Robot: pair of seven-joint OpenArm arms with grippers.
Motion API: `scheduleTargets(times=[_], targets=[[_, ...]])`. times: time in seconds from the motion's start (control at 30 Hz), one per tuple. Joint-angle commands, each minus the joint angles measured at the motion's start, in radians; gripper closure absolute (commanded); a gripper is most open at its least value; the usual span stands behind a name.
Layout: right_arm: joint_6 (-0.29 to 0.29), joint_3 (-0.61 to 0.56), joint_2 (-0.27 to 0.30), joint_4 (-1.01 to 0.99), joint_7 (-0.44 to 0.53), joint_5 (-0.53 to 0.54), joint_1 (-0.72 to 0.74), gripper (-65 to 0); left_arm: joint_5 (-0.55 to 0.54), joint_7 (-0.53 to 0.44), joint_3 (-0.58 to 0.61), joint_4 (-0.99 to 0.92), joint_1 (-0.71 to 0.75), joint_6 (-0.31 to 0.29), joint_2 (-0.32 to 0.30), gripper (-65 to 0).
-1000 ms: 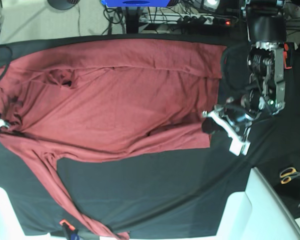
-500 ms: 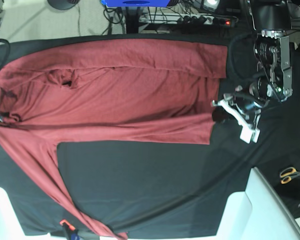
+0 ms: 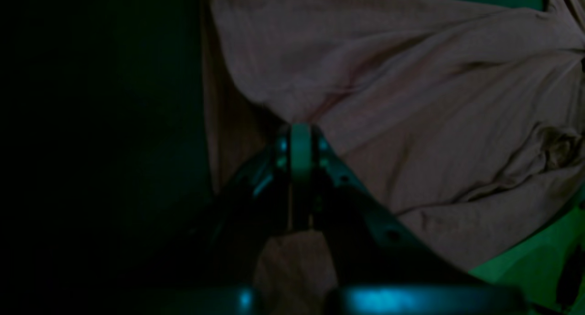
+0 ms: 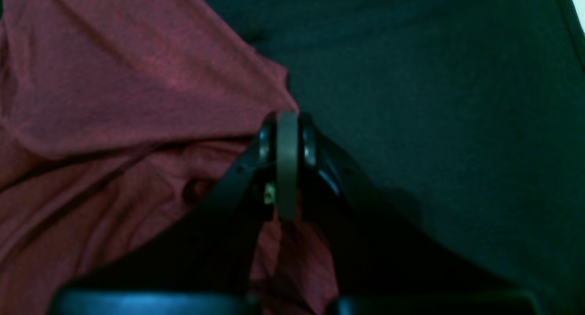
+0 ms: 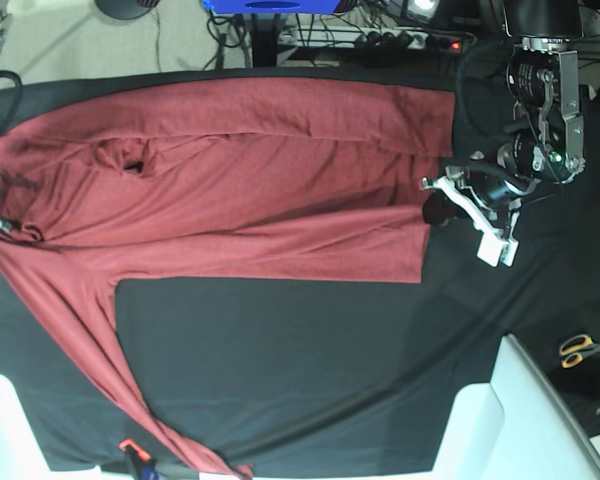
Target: Fold the T-shirt properly
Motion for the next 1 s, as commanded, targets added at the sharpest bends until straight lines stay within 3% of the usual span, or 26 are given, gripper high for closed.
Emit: scheduleTargets(times=[0.0, 0.4, 0.77, 0.97], targets=[[0.003, 0.006, 0.025, 0.018, 0.022, 0.008, 0.010, -0.2, -0.013, -0.014, -0.009, 0.021, 0.003, -0.006, -0.015, 0.0], [0.003, 0.002, 0.047, 0.047, 0.021, 0.008, 0.008, -0.2, -0.013, -0.014, -0.075, 0.023, 0.006, -0.008, -0.015, 0.0], [0.003, 0.005, 0.034, 0.050, -0.131, 0.011, 0.015, -1.4, -0.013, -0.014, -0.064, 0.023, 0.013, -0.008, -0.009, 0.0], [0.003, 0.008, 0.024, 0.176, -0.243, 0.013, 0.031, -22.5, -0.013, -0.014, -0.064, 0.023, 0.013, -0.008, -0.009, 0.0]])
